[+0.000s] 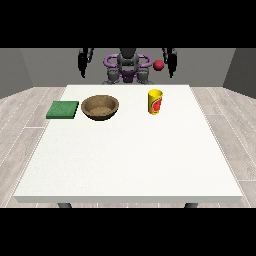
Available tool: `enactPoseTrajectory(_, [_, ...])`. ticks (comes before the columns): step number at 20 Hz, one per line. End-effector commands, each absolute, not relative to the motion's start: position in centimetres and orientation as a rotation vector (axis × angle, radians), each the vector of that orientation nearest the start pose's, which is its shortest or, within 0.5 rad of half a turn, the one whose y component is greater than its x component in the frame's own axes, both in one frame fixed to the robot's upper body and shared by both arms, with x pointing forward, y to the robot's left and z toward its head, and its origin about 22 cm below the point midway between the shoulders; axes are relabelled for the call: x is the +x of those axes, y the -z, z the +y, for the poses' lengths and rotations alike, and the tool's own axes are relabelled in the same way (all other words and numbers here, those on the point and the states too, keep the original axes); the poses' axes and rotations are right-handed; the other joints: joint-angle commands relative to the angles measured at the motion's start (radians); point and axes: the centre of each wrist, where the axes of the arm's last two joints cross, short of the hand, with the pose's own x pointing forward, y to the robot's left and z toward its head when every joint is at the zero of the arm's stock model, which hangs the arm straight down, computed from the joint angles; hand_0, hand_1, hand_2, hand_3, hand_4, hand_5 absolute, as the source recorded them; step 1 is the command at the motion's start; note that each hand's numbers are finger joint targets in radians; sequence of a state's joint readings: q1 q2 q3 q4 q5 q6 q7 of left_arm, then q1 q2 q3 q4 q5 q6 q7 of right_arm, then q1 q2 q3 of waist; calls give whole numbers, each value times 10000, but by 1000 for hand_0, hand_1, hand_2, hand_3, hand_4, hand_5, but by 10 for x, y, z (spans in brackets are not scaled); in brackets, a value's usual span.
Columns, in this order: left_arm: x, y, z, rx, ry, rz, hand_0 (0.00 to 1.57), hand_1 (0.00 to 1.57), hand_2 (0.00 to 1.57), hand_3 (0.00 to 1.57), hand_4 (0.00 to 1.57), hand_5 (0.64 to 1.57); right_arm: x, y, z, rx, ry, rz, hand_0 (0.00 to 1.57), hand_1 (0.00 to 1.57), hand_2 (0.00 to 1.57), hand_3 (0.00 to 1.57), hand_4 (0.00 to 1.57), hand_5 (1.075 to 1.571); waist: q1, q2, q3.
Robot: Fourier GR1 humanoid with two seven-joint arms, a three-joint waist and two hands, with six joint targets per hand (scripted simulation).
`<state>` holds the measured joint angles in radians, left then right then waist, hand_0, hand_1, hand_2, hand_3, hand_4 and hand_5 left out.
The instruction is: Pick the cup and pour the ball into the bowl, then pick the bowl and place it on the pad
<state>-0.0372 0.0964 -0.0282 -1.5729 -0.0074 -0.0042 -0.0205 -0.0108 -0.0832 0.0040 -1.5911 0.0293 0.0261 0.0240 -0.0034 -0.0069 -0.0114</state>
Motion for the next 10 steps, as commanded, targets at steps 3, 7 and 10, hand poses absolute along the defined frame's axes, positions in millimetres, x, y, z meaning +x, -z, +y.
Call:
enactPoseTrajectory(3, [252, -35, 246, 614, 1256, -16443, 0, 0, 0, 0, 664, 1566, 245, -34, -253, -921, -1383, -15915, 0, 0, 0, 0, 875, 1533, 12, -2073, 56])
enactPoseTrajectory(7, [236, -24, 234, -801, -945, -14509, 0, 0, 0, 0, 664, 1566, 225, -28, -246, 103, 561, -14352, 0, 0, 0, 0, 875, 1533, -425, -3750, 106])
enactPoseTrajectory(10, [235, -38, 224, -949, -1288, -13333, 0, 0, 0, 0, 634, 1564, 221, -46, -248, 382, 892, -13504, 0, 0, 0, 0, 860, 1530, -499, -4371, 113])
